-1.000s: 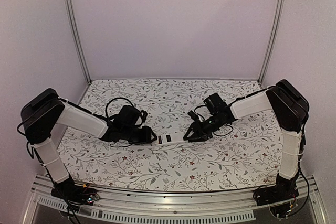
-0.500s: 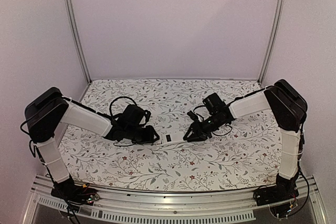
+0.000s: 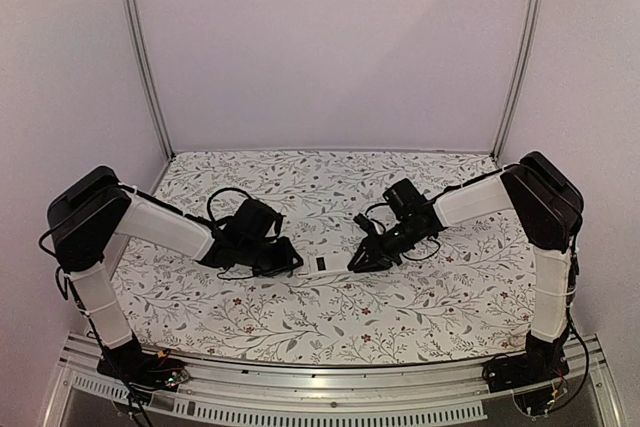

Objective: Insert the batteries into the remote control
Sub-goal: Adjust the battery cover on the remote control without the battery cover.

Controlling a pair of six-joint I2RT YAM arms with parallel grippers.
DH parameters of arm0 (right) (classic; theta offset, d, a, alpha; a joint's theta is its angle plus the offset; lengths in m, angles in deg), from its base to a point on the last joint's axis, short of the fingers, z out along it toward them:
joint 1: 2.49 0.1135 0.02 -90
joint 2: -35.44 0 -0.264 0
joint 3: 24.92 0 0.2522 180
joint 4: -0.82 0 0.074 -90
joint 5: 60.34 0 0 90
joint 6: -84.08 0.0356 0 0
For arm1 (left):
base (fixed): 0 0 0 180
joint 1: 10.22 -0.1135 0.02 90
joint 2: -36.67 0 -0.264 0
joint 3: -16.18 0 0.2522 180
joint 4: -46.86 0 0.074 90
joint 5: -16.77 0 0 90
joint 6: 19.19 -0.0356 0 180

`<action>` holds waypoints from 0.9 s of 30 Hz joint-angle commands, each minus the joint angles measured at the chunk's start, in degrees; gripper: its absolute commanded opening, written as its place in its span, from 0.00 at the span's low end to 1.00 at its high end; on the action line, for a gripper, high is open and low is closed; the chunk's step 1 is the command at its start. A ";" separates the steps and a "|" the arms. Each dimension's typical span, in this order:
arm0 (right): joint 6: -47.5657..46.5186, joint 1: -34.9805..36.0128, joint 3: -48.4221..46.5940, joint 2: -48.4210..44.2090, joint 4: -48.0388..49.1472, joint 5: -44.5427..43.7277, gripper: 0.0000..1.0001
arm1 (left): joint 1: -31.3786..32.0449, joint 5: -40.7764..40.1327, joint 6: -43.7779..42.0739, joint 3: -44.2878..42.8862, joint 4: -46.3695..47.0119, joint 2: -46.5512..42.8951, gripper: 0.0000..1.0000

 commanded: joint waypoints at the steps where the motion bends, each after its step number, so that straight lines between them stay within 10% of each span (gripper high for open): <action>1: -0.82 0.87 1.67 1.12 0.03 -0.34 0.19 | 0.55 -0.66 3.11 1.74 -5.59 1.69 0.28; 27: -0.19 1.16 2.52 0.03 0.97 1.13 0.14 | -1.03 0.09 2.37 0.84 -11.65 1.43 0.39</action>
